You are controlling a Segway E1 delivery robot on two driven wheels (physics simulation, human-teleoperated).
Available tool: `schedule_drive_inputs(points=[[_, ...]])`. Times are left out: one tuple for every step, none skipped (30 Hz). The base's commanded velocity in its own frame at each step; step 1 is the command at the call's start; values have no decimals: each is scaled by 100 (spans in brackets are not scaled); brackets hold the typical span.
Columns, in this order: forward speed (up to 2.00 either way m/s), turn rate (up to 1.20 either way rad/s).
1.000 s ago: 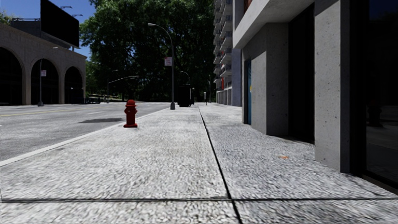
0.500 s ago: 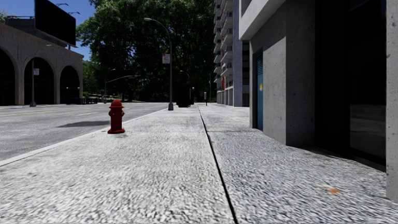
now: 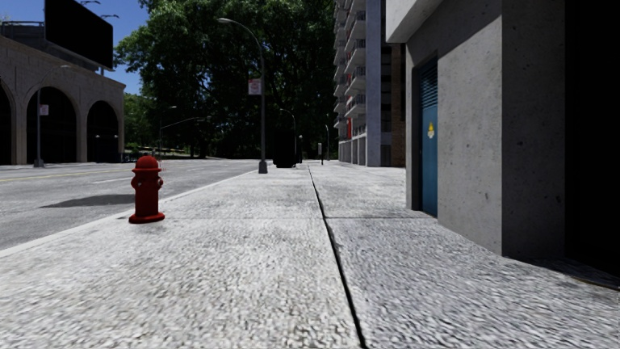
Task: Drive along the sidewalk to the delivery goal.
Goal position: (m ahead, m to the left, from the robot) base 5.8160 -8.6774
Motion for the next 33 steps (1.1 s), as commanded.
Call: schedule_drive_inputs(points=[[200, 0], [200, 0], [200, 0], [200, 0], [200, 0], [200, 0], [200, 0], [200, 0], [200, 0], [200, 0], [200, 0], [200, 0], [200, 0], [200, 0], [200, 0], [200, 0], [200, 0], [200, 0], [200, 0], [200, 0], [200, 0], [200, 0], [200, 0], [200, 0], [200, 0], [200, 0], [200, 0], [200, 0], [200, 0], [200, 0], [200, 0], [200, 0], [200, 0]])
